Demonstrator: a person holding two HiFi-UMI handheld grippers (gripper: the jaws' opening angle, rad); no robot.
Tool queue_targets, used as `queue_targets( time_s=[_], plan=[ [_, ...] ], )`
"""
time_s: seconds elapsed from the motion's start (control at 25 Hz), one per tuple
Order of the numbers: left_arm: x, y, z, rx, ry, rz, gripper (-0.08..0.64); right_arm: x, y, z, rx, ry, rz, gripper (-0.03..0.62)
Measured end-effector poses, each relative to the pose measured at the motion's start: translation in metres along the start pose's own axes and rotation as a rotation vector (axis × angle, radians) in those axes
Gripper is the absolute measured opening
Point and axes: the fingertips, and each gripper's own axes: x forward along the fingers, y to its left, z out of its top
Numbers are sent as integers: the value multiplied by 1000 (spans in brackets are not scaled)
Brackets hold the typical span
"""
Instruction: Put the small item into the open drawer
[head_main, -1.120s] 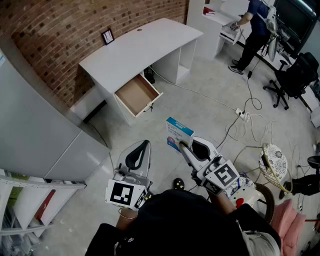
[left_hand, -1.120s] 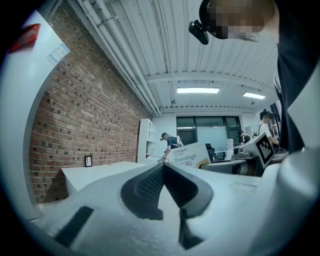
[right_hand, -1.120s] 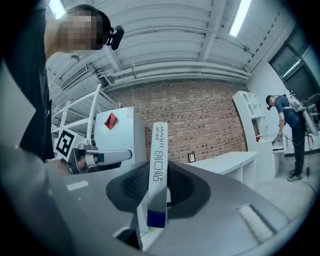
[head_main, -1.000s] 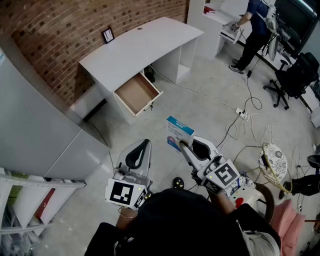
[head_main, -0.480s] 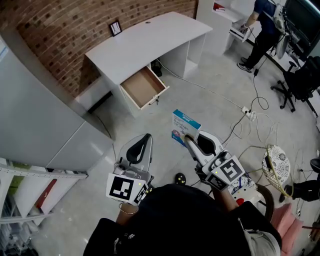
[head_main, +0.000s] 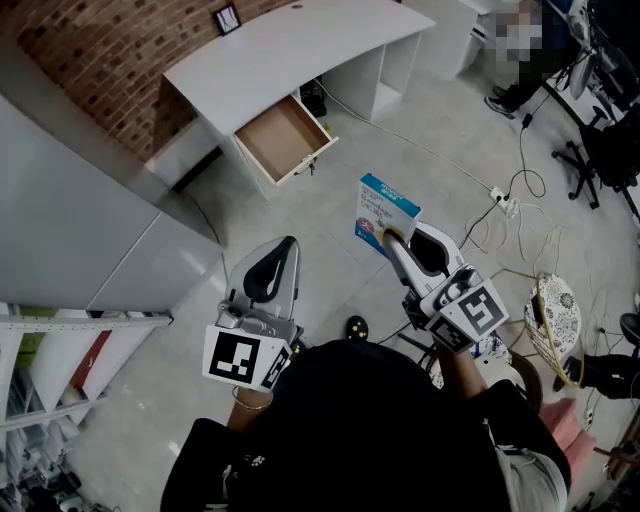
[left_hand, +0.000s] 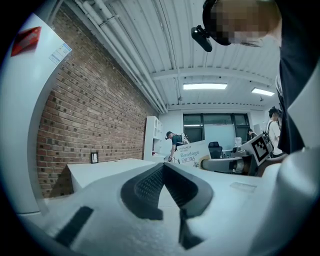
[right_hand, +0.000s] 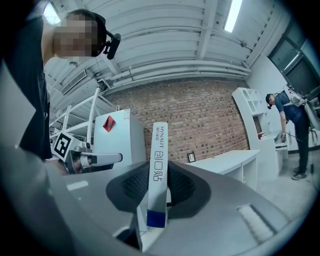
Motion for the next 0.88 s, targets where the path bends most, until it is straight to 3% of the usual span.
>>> queue_targets(
  time_s=[0.2, 0.4, 0.88],
  plan=[
    [15, -5, -8, -15, 15, 18, -6, 2, -16, -7, -40, 70, 48, 95],
    [39, -16, -15, -33, 13, 43, -6, -1, -39, 1, -55, 65, 99, 95],
    [67, -33, -17, -18, 13, 62, -6, -16, -63, 1, 22, 19, 95, 95]
  ],
)
